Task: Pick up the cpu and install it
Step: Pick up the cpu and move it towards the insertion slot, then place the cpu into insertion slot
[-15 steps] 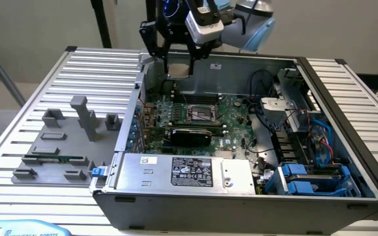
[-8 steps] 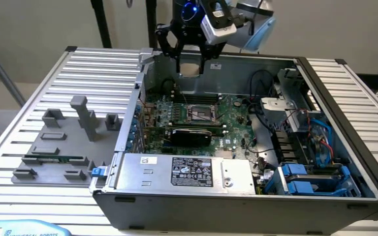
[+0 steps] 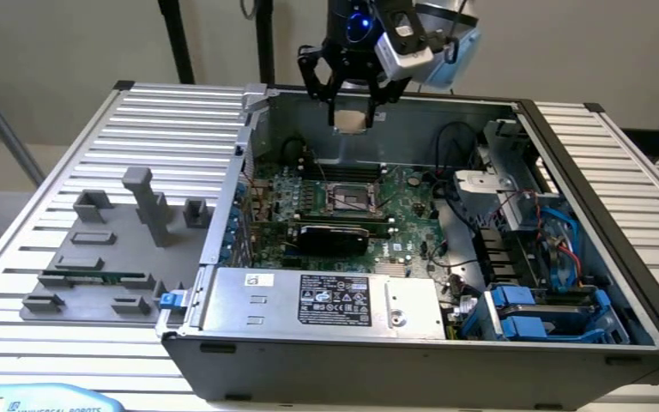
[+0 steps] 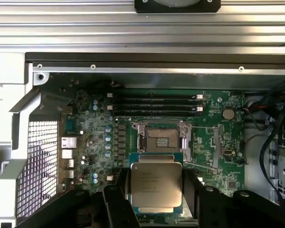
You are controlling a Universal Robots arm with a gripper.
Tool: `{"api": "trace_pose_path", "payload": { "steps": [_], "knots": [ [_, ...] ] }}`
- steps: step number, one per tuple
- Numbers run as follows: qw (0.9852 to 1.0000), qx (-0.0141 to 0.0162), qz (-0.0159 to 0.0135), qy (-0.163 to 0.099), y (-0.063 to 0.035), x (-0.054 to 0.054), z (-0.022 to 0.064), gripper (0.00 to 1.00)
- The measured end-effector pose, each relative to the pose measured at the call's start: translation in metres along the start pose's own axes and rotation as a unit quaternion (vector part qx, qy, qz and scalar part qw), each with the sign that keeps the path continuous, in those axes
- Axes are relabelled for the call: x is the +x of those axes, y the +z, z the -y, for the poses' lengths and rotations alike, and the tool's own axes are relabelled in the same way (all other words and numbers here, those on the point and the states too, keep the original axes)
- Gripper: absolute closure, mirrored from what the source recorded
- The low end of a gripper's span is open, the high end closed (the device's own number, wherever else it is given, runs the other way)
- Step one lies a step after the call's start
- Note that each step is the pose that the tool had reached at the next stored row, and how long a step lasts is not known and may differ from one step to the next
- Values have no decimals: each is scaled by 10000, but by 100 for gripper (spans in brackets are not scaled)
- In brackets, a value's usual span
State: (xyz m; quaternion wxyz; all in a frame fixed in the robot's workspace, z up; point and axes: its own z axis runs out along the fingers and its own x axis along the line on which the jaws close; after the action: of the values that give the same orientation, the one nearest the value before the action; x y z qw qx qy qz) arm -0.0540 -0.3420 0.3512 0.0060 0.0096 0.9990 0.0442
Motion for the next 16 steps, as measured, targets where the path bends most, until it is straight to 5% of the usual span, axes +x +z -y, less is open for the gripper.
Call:
{"api": "trace_pose_path", "payload": {
  "steps": [7, 16],
  "knots": [
    [10000, 20, 1, -1, 138, -168, -91, 45],
    [10000, 32, -1, -1, 179, -184, -92, 45]
  ]
}}
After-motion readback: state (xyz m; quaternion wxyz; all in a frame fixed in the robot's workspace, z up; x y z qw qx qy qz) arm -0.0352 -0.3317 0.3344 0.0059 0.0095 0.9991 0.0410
